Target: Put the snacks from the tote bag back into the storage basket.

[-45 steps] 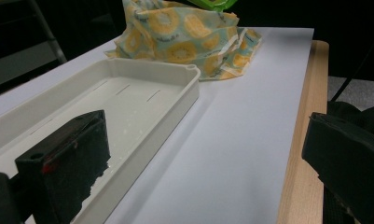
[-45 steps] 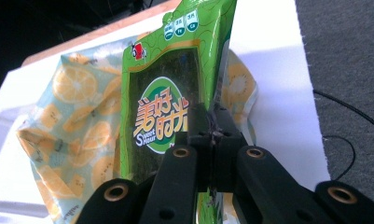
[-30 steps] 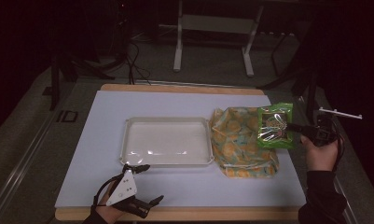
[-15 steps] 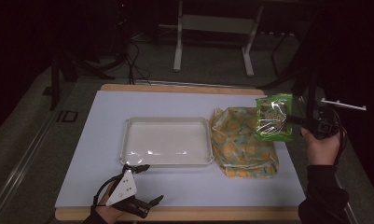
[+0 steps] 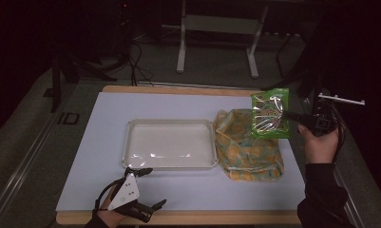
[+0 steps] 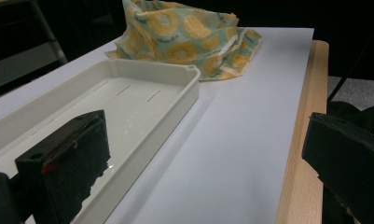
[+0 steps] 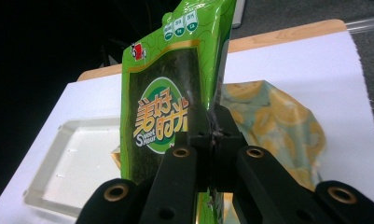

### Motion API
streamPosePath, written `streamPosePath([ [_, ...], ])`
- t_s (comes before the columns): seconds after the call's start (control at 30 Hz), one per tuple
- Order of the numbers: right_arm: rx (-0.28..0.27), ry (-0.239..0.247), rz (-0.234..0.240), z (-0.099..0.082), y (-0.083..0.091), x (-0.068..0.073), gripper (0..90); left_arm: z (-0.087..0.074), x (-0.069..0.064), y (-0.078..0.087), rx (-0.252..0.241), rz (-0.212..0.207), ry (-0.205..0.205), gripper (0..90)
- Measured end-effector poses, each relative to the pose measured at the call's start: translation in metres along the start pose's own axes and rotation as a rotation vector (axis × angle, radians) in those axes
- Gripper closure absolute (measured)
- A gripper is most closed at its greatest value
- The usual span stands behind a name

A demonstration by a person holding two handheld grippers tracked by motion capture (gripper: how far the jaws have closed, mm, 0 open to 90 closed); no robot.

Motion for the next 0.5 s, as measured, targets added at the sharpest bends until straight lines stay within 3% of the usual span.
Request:
streamPosePath([
  [0.5,0.035,0.042,0.056,0.002,-0.029,0.034,89.0,0.0,0.0,0.0,-0.002,0.0,0.0,1.3],
])
Point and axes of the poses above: each handheld gripper's, and its own axes: y roughly backward along the jaws, z roughly out of its top, x roughly to its left, the point moved 5 cm from there along -y, roughly forward along the jaws, and after that the axes turned 12 degrees about z, right-handed, at the moved point
